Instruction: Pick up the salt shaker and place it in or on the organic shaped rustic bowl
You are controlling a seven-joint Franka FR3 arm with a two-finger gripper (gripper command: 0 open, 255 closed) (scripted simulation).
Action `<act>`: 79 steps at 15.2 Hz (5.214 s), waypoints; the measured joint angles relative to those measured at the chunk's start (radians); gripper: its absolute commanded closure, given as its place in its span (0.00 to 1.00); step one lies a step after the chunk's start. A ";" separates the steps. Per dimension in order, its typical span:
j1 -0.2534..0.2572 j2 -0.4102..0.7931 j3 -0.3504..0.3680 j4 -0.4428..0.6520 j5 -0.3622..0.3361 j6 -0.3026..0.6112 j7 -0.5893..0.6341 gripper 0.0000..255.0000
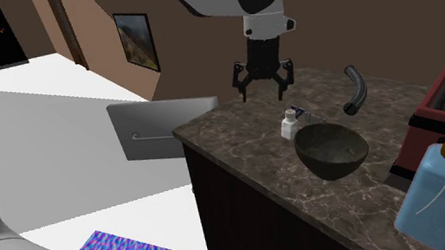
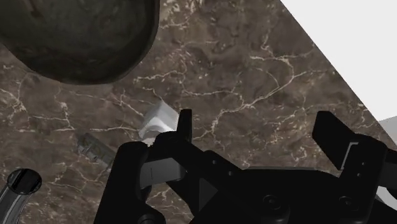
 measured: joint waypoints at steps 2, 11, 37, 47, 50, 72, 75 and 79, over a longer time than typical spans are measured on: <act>-0.013 0.070 -0.006 0.056 0.024 0.011 -0.034 0.00; -0.106 0.401 0.001 0.398 0.126 -0.010 -0.157 0.00; -0.109 0.435 0.008 0.374 0.138 0.047 -0.165 1.00; -0.112 0.404 0.000 0.459 0.125 -0.067 -0.156 1.00; -0.113 0.397 -0.002 0.489 0.122 -0.103 -0.152 1.00; -0.161 0.343 -0.024 0.676 0.109 -0.343 -0.187 1.00; -0.183 0.280 -0.044 0.603 0.095 -0.333 -0.236 1.00; -0.216 0.204 -0.072 0.537 0.076 -0.344 -0.302 1.00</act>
